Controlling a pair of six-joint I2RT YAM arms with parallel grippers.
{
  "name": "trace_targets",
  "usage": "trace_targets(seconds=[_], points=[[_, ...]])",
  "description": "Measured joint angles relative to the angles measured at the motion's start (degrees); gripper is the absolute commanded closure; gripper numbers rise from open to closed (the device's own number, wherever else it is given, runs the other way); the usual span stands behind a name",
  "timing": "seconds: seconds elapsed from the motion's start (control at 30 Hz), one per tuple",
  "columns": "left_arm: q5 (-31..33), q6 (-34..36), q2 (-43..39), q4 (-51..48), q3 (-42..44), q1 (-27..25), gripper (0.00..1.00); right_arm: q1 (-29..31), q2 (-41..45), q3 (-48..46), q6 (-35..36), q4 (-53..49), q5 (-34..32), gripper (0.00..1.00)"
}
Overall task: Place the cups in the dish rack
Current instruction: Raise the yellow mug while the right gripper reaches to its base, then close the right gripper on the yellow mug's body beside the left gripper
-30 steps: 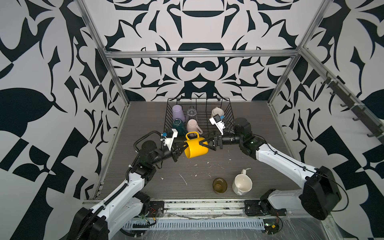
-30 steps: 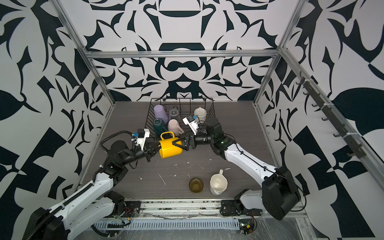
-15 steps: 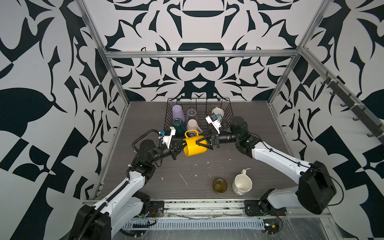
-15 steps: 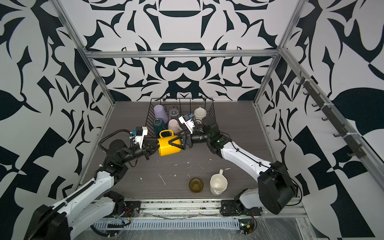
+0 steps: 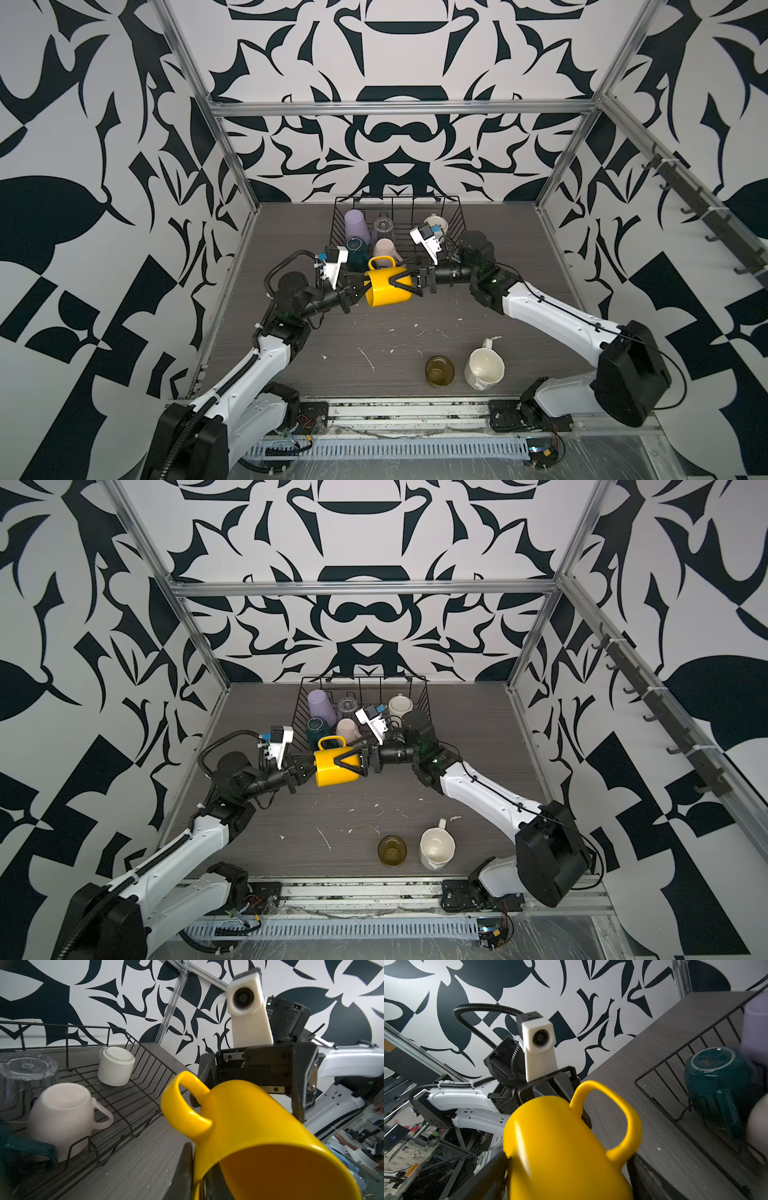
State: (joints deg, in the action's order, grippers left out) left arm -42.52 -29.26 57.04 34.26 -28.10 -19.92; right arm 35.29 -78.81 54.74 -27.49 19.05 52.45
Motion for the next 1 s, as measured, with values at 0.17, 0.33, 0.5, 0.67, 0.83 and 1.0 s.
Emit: trace_targets(seconds=[0.17,0.33,0.5,0.67,0.83,1.0], points=[[-3.63,-6.4,3.23,-4.9,-6.93,1.44,1.0,-0.28,2.93,-1.4,4.04,2.75,-2.47,0.08],[-7.52,-12.81,7.52,-7.13,-10.86,2.29,1.0,-0.26,4.48,-3.06,6.75,3.37,-5.79,0.07],[-10.16,-19.74,10.45,-8.24,-12.0,2.91,1.0,0.48,5.81,-5.29,9.86,2.67,-10.01,0.04],[-10.05,-27.56,11.52,-8.72,-14.21,5.11,1.0,1.31,9.4,-9.27,14.88,-0.59,-15.5,0.0],[-10.99,-34.91,11.93,-8.09,-16.02,6.8,1.0,1.57,13.33,-12.35,20.48,-0.72,-21.7,0.0],[-13.84,-40.41,13.31,-7.67,-16.48,6.84,1.0,1.57,15.06,-13.07,25.57,1.01,-26.18,0.0]])
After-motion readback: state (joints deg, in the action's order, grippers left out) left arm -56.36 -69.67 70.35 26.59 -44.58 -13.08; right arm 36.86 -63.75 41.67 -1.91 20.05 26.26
